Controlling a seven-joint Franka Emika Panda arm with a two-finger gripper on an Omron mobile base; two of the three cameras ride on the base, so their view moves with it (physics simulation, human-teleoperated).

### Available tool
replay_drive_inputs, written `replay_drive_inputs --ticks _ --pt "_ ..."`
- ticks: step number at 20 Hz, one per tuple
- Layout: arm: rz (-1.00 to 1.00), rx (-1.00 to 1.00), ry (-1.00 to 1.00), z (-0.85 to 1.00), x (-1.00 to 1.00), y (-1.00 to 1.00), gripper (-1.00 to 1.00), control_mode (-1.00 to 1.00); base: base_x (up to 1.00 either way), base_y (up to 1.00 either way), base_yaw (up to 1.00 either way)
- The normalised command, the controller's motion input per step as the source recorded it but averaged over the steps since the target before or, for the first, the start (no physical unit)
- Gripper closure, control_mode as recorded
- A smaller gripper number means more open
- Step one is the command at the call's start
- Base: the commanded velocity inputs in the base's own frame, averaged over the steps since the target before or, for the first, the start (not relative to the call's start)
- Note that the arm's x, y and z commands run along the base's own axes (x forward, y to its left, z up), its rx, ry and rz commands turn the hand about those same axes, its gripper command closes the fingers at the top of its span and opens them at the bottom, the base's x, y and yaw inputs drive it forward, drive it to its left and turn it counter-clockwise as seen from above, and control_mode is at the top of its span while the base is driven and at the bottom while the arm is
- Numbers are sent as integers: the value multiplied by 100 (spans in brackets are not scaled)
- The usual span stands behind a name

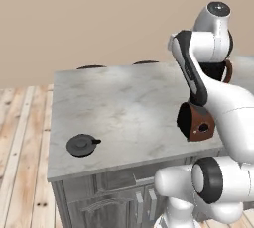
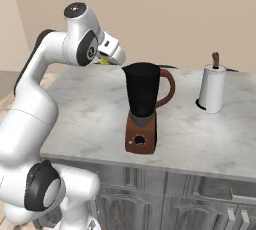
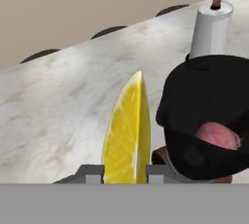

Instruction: Grab the onion and lemon wedge from the fridge, place them in the blender, close the lid, and turn on the blender to create a marinade.

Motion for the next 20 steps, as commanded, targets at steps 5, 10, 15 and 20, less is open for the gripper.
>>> replay_drive_inputs --ticks 5,10,15,20 --pt "-4 0 1 41 28 -17 100 -100 0 0 0" --pt "0 -8 9 -5 8 -15 100 -100 0 0 0" --pt "0 0 6 -20 9 -83 100 -100 0 0 0" --pt "0 0 10 -25 19 -87 100 -100 0 0 0"
